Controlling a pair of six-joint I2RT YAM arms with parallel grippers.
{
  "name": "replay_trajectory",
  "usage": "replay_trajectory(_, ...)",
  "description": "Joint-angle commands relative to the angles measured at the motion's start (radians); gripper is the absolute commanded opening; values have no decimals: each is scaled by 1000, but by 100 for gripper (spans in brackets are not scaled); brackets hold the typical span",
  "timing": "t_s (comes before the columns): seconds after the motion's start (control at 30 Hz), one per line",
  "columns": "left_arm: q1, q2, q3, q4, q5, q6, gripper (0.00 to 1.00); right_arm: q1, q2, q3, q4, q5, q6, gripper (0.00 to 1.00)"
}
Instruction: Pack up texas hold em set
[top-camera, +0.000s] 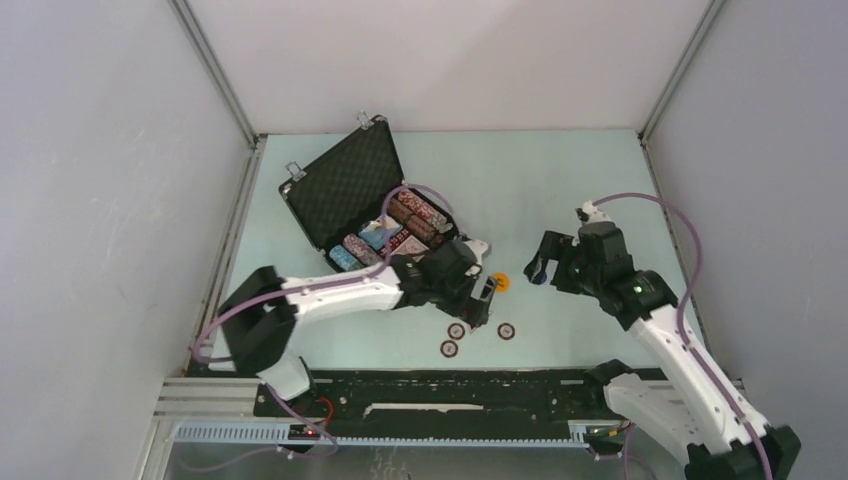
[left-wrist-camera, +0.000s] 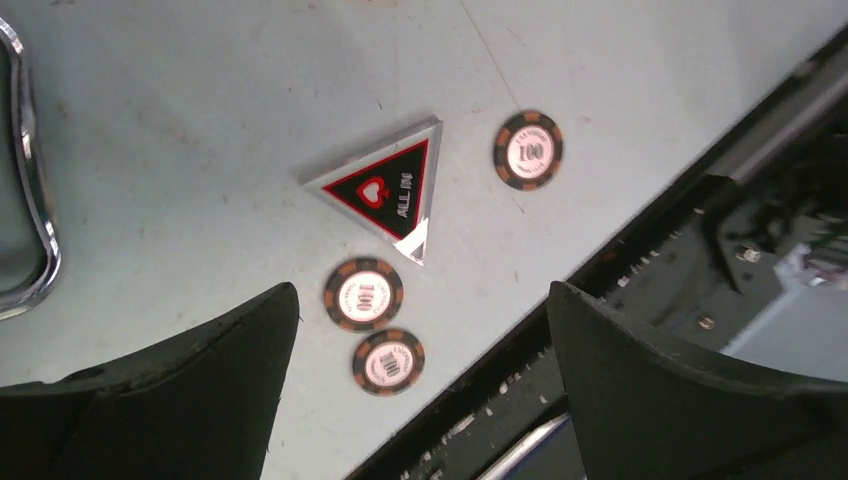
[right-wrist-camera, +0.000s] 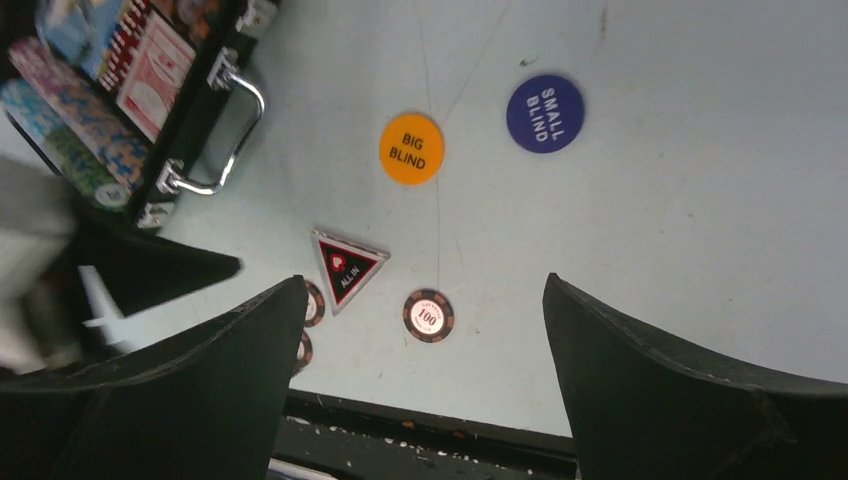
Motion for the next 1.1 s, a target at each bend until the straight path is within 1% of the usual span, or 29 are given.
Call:
replay_trajectory(0.0,-46,156,169,-78,-126,47,100,-24,-166,43,-36,100,37,98)
replay_trajectory(0.07,-56,220,222,-105,-139,68,100,-35,-265,69,-57,117,30,98)
replay_trajectory(0.13,-66,266,263,-114,-145,80,100,-48,-327,92,-72,118,16,99)
replay_trajectory(0.27,-77,340,337,-164,-177,122,100,-61,-390,97,-87,112,-16,100)
replay_trajectory(0.43,-79,381,356,-185,-170,136,100,-63,-398,97,-116,120,-33,100)
replay_trajectory(0.6,-85,412,361,-192,-178,143,100,-63,-437,94,-105,128,-38,100)
replay_trajectory(0.77,-89,435,370,-191,-185,135,96,-64,-453,83,-95,124,-41,100)
replay_trajectory(0.97,-101,456,390,-219,-204,135,88,-64,-454,78,-92,118,-42,100)
replay_trajectory(1.07,-108,453,393,-236,-211,137,88,-64,-457,78,-91,117,-41,100)
